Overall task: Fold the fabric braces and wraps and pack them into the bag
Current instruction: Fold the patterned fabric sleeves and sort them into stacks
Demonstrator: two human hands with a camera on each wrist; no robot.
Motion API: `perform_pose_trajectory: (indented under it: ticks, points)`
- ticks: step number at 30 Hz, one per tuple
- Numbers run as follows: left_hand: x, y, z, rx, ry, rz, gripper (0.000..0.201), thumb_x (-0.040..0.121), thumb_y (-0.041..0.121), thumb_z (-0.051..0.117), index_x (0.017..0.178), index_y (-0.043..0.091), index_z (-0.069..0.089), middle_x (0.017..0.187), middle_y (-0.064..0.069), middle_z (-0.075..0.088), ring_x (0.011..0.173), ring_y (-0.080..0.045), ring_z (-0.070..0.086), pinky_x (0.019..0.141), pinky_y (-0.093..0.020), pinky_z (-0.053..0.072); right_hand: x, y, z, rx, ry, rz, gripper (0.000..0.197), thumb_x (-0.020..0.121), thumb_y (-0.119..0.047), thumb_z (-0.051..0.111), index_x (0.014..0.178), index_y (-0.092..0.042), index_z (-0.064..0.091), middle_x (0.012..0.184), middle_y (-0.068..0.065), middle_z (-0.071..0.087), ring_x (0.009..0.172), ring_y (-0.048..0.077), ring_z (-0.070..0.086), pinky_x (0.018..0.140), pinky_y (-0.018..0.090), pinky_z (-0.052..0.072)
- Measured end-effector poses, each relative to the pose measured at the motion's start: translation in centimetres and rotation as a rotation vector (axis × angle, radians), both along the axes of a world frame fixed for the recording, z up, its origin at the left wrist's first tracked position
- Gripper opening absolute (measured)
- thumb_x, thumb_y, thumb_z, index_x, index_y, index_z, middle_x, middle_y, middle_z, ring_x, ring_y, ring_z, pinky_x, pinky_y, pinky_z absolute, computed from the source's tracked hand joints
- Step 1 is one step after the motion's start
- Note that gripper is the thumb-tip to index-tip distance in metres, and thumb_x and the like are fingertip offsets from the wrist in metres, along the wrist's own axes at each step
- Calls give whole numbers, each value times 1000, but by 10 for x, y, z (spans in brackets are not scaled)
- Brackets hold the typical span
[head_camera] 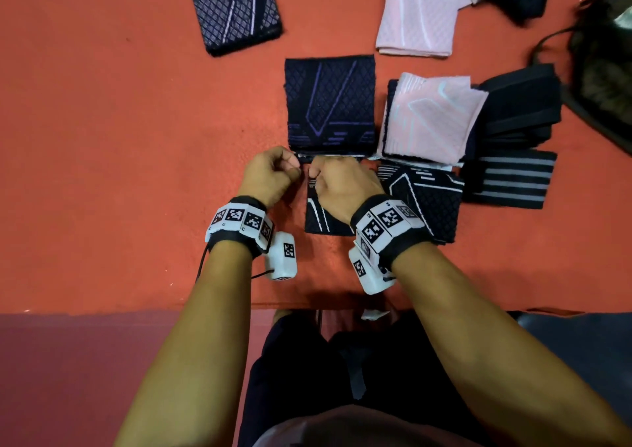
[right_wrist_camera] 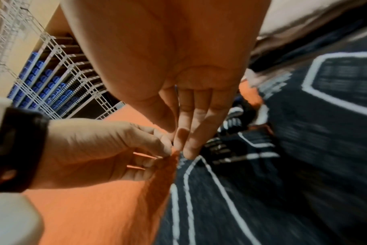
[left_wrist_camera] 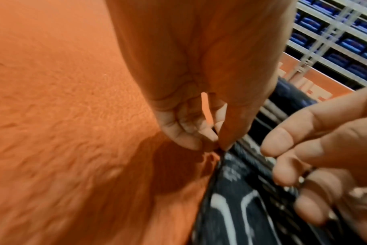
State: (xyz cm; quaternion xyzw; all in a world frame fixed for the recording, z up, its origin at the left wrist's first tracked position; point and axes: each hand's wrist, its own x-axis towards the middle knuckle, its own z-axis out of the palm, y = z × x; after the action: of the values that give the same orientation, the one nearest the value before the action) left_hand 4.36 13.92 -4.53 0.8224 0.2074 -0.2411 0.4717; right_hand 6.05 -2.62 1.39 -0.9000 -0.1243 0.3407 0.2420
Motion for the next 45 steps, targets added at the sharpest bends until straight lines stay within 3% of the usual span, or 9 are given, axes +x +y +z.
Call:
perform_pose_trajectory:
  ticks: [7, 13, 18, 23, 26, 28, 36, 41, 45]
  points:
    - [53, 50, 35, 38, -48, 100, 30, 87, -7, 59, 80, 22, 56, 75, 7, 60, 68, -6, 55, 60, -5, 43, 61, 40, 41, 19, -51, -21, 17, 91, -17, 47, 91, -22, 63, 86, 5, 69, 83, 34, 64, 77, 43, 55]
    - [106, 86, 42, -28, -37, 205, 23, 89, -6, 64, 101, 11, 53, 81, 6, 56, 71, -4, 55, 55, -5, 44, 136, 85, 51, -11, -142, -34, 20, 93, -20, 50, 107, -17, 63, 104, 11, 68, 94, 36, 64, 83, 42, 55]
    - [135, 119, 26, -1, 28, 227, 40, 87, -2, 66, 123, 11, 53, 97, 2, 58, 73, -8, 57, 61, -16, 48, 175, 135, 29, -81, -40, 2, 30, 94, -21, 51, 123, -14, 56, 121, 13, 61, 108, 36, 61, 90, 43, 53]
    - [158, 138, 8, 79, 57, 189, 56, 85, 11, 67, 135, 31, 52, 126, -13, 50, 110, -28, 57, 95, -38, 52, 210, 153, 0, -153, 56, -78, 48, 90, -23, 57, 135, -12, 42, 130, 16, 43, 103, 36, 59, 90, 44, 53]
    - [169, 146, 0, 0, 20, 206, 65, 79, 15, 66, 136, 42, 50, 129, -4, 46, 119, -21, 55, 110, -40, 43, 226, 160, -14, -153, 104, -160, 56, 87, -25, 61, 137, -16, 37, 127, 15, 42, 102, 36, 57, 90, 45, 54]
    - [180, 151, -7, -61, -11, 247, 67, 72, 20, 65, 131, 49, 51, 134, -3, 51, 119, -18, 58, 108, -44, 47, 233, 164, -20, -161, 130, -185, 60, 87, -22, 63, 139, -15, 34, 130, 16, 38, 101, 34, 56, 91, 45, 54]
    - [194, 135, 0, -72, -76, 227, 28, 98, 9, 52, 123, 18, 61, 126, -4, 61, 115, -23, 60, 101, -37, 50, 237, 169, -25, -60, 110, -156, 55, 90, -10, 60, 140, -18, 39, 123, 14, 47, 108, 33, 57, 89, 36, 51]
    - [168, 128, -1, -114, -144, 328, 37, 94, 2, 48, 117, 26, 62, 124, -3, 63, 113, -23, 61, 100, -43, 52, 219, 160, -10, 15, 57, -176, 49, 88, -6, 58, 135, -16, 46, 128, 13, 53, 110, 30, 59, 93, 38, 52]
    - [136, 120, 1, -143, -156, 346, 49, 87, -12, 45, 124, 18, 59, 127, -5, 62, 116, -20, 60, 104, -42, 50, 183, 156, 4, 33, 51, -130, 47, 90, -14, 60, 136, -15, 47, 130, 13, 52, 108, 31, 61, 95, 41, 52]
